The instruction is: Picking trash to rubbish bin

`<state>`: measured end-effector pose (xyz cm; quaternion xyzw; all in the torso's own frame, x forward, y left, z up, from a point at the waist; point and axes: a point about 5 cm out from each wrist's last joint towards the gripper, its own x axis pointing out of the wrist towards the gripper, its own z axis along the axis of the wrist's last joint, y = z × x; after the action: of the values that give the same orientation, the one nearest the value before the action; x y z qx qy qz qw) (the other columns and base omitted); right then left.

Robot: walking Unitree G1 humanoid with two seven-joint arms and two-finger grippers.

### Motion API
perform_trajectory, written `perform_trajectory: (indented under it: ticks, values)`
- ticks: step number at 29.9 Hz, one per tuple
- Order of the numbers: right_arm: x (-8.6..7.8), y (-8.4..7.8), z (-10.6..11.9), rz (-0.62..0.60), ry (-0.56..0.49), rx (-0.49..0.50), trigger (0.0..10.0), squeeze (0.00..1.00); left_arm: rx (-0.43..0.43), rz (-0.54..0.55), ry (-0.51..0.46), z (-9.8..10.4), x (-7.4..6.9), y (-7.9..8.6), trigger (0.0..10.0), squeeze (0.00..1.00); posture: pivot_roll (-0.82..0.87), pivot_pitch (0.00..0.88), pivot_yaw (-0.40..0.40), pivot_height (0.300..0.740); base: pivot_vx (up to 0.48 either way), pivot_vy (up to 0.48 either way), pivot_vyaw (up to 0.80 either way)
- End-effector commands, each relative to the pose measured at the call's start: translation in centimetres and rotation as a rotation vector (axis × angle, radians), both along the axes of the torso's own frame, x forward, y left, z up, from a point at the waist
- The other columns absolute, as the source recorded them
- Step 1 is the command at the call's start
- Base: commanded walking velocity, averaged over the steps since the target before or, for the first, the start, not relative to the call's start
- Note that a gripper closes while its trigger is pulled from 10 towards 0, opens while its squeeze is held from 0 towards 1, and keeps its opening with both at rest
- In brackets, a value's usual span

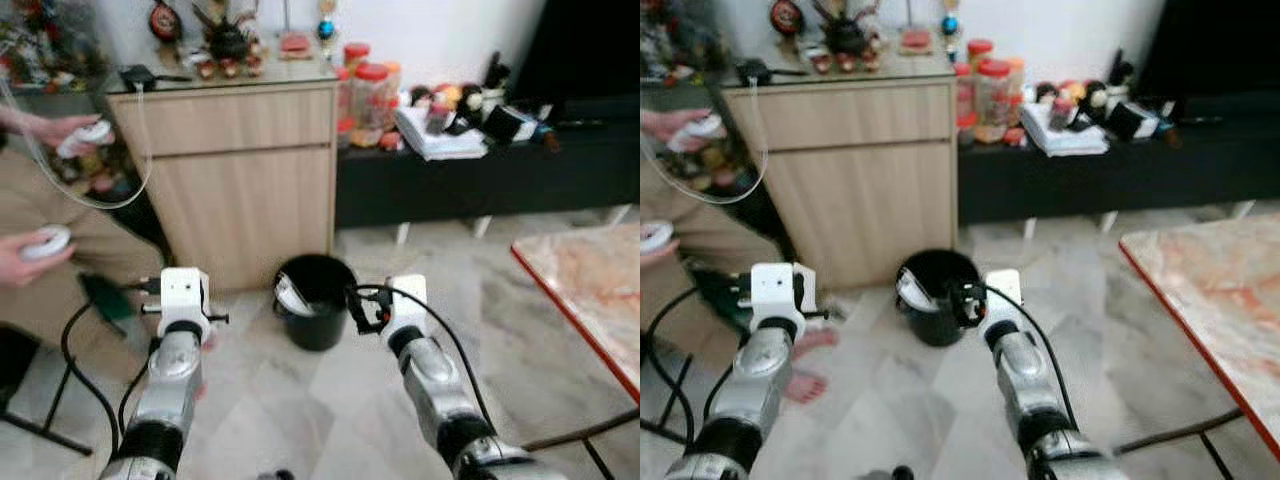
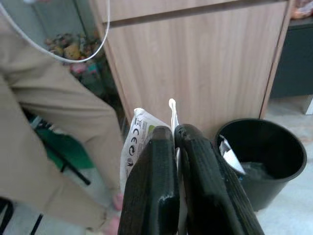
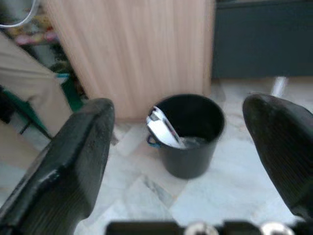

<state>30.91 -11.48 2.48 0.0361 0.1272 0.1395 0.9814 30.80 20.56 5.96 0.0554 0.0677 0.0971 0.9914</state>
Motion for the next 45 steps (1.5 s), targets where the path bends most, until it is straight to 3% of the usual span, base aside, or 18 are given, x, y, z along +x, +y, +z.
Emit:
perform_trajectory:
  ticks: [1,16,20,36,45]
  values:
    - [0.2,0.0,0.1,0.000,0.001,-0.008,10.0,0.00,0.008,-0.015,-0.031,0.8,0.6,-0.1,10.0,0.00,0.07,0.038,0.011,0.740,0.352,0.000,0.00]
    - [0.7,0.7,0.9,0.034,-0.043,-0.021,10.0,0.00,0.013,-0.033,-0.033,0.5,0.7,-0.6,10.0,0.00,0.06,0.020,0.015,0.740,0.351,0.000,0.00]
    - [0.6,0.8,0.9,0.044,-0.053,-0.037,10.0,0.00,0.014,-0.043,-0.030,0.4,0.6,-0.8,10.0,0.00,0.06,0.010,0.017,0.740,0.352,0.000,0.73]
    - [0.6,1.2,1.0,0.031,-0.049,0.014,10.0,0.00,0.013,-0.071,-0.024,0.1,0.6,-1.4,10.0,0.00,0.04,0.000,0.035,0.740,0.351,0.000,0.05]
    - [-1.1,0.3,-1.6,0.003,0.086,-0.023,10.0,0.00,-0.009,-0.091,0.070,-1.8,0.0,-0.9,10.0,0.00,0.04,0.000,0.037,0.740,0.350,0.000,0.00]
